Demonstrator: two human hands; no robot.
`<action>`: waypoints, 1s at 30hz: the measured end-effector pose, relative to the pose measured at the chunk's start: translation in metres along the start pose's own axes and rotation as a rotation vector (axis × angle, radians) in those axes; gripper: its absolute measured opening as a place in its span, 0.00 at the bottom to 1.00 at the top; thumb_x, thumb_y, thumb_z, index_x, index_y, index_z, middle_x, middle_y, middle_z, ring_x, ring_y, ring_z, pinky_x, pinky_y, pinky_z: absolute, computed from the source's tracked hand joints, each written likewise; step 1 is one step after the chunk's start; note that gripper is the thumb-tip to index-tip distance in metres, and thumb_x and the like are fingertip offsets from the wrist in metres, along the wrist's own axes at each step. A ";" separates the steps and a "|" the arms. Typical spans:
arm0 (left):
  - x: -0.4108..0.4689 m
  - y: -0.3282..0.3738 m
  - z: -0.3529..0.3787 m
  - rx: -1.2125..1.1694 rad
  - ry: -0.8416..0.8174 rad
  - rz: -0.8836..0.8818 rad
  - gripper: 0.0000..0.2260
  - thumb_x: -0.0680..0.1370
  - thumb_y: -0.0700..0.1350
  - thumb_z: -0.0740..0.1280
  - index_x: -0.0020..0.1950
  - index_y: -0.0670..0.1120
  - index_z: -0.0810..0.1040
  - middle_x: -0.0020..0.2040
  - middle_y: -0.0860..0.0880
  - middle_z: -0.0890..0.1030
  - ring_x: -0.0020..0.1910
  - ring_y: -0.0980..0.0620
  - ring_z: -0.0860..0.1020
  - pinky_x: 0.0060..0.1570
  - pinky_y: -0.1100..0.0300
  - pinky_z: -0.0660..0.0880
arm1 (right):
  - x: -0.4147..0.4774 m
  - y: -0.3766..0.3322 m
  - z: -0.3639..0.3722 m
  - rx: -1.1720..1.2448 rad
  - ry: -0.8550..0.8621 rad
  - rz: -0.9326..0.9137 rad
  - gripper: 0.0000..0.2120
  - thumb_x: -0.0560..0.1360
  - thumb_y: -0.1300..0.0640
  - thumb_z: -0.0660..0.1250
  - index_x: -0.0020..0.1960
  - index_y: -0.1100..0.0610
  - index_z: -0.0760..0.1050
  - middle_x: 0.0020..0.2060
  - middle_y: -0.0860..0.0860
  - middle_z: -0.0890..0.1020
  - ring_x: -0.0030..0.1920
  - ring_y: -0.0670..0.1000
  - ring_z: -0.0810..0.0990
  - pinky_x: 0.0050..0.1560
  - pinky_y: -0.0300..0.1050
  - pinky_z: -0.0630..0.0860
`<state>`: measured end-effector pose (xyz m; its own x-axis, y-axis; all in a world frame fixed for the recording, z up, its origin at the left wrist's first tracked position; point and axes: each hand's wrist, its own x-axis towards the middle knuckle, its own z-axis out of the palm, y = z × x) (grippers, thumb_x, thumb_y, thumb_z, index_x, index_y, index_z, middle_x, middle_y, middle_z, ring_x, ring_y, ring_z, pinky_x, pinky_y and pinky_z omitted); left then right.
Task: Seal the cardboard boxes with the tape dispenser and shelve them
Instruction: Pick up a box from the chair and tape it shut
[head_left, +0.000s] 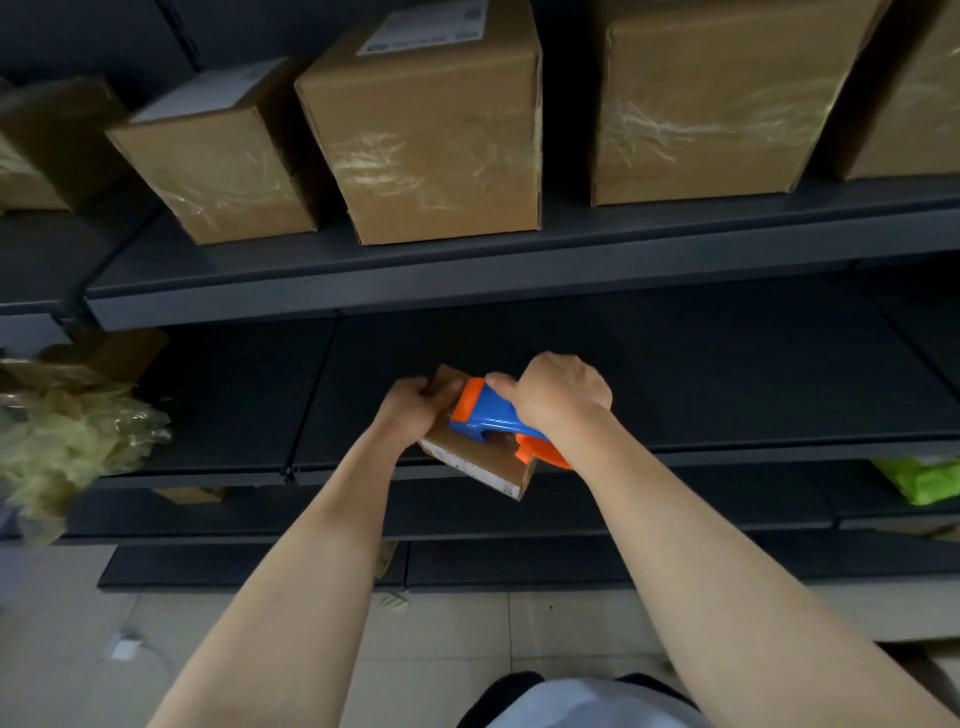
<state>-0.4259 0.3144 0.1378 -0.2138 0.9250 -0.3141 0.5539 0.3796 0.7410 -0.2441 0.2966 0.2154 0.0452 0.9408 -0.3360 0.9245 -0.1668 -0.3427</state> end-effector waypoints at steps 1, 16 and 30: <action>0.002 -0.002 0.004 0.014 0.021 -0.007 0.17 0.76 0.58 0.65 0.42 0.44 0.78 0.38 0.48 0.79 0.38 0.52 0.76 0.36 0.58 0.69 | 0.001 -0.004 -0.001 -0.014 -0.010 -0.007 0.28 0.74 0.31 0.57 0.37 0.57 0.67 0.33 0.53 0.73 0.34 0.53 0.72 0.39 0.46 0.70; 0.051 0.002 -0.017 0.005 0.082 -0.046 0.13 0.75 0.56 0.68 0.45 0.46 0.79 0.40 0.50 0.80 0.42 0.52 0.78 0.37 0.62 0.69 | -0.001 0.122 -0.038 -0.013 -0.183 0.172 0.31 0.68 0.26 0.58 0.36 0.56 0.68 0.35 0.52 0.75 0.35 0.52 0.74 0.35 0.46 0.67; 0.014 0.033 0.007 0.759 0.293 0.193 0.34 0.73 0.70 0.54 0.57 0.41 0.76 0.60 0.40 0.74 0.60 0.41 0.71 0.54 0.50 0.72 | 0.015 0.076 0.050 0.111 -0.189 0.246 0.32 0.74 0.30 0.55 0.53 0.59 0.74 0.37 0.54 0.75 0.41 0.55 0.75 0.40 0.45 0.69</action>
<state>-0.4051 0.3396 0.1538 -0.2022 0.9791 0.0221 0.9714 0.1976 0.1320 -0.1921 0.2832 0.1401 0.1815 0.7984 -0.5742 0.8470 -0.4236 -0.3213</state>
